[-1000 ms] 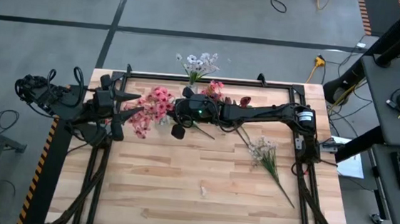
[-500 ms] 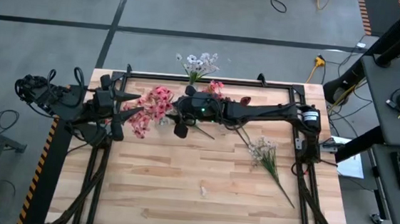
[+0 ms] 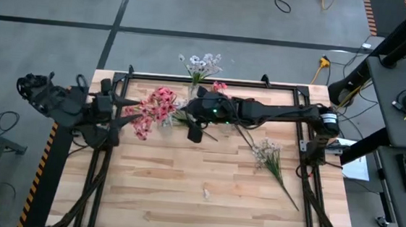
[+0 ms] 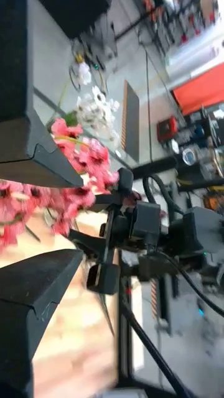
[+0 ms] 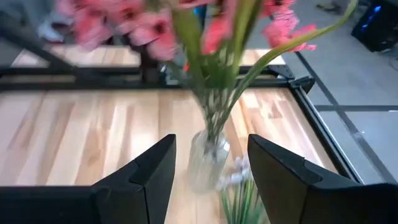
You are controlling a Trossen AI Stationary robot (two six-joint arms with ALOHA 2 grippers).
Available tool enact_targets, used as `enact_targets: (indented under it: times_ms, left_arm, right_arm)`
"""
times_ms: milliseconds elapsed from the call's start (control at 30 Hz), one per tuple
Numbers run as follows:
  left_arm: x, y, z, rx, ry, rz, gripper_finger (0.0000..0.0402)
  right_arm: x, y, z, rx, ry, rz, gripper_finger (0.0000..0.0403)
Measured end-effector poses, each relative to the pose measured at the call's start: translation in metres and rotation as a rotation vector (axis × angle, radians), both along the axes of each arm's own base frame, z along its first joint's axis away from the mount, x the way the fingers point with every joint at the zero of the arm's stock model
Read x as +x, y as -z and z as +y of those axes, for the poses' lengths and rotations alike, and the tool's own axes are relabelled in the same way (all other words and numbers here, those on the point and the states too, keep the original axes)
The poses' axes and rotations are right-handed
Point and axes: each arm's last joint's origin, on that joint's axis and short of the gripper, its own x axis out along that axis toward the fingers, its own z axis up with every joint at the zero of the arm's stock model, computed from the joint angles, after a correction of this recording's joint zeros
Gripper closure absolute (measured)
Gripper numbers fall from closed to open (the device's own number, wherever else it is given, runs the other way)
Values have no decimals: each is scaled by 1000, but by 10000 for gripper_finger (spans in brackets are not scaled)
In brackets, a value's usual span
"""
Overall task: Sort flowers into vase by color
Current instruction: Put the top white flower into the top transparent vase
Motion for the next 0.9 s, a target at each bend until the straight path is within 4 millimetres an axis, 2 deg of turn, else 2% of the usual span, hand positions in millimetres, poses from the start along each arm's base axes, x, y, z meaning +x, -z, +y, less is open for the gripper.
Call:
enact_targets:
  times_ms: [133,400,667,900]
  left_arm:
    - [0,-4,-8,-21,61,-31,246]
    - [18,10,-39,-47,125,41,246]
    - [9,0,-46,-168,65,152,246]
    - [7,12,-61,-254,65,318,246]
  right_arm:
    - [-24,-17,16,-10,-42,74,211]
    - [-69,-37,60,19,-140,232,211]
    - [-88,-45,110,110,-226,230,211]
    - [-100,-41,148,262,-224,279,211]
